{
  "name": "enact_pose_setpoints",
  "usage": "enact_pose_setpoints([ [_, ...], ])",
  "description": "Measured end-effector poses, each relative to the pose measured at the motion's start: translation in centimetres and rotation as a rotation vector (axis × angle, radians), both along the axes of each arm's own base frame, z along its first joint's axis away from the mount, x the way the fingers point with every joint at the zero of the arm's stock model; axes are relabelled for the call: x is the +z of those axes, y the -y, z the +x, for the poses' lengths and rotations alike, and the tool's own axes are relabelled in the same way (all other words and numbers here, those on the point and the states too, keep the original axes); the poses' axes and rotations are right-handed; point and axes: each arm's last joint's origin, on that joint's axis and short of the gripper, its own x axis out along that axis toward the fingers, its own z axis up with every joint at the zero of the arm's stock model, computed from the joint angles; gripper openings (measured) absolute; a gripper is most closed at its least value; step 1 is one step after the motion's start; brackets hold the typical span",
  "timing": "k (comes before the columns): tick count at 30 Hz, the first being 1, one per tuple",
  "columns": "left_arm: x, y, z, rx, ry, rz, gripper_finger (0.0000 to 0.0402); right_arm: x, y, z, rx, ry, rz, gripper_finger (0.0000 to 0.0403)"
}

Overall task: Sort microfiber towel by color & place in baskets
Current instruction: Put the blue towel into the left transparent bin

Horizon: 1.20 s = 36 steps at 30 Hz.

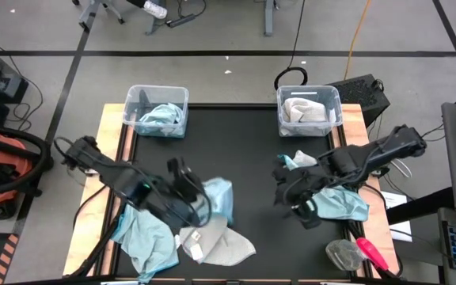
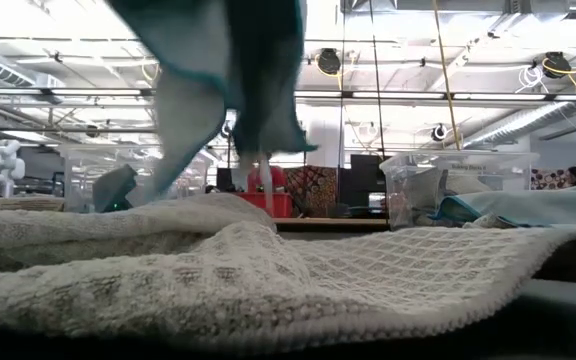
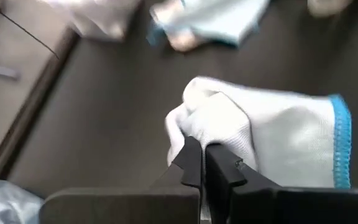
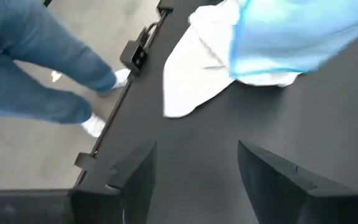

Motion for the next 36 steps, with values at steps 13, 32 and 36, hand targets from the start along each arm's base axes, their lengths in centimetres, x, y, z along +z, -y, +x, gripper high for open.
enact_pose_setpoints([
  [13,7.9,-6.4,-5.5,0.215,0.199,0.169,0.0002,2.9,1.7,-2.8,-0.154,0.184,-0.105,0.0214],
  [32,12.5,-17.8,-16.0,0.668,0.172,0.512,0.0002,3.9,3.7,-2.2,-0.451,0.331,-0.257,0.0214],
  [36,12.6,-19.0,-16.6,0.716,0.117,0.530,0.0002,4.3,4.3,-1.7,-0.487,0.375,-0.239,0.0214],
])
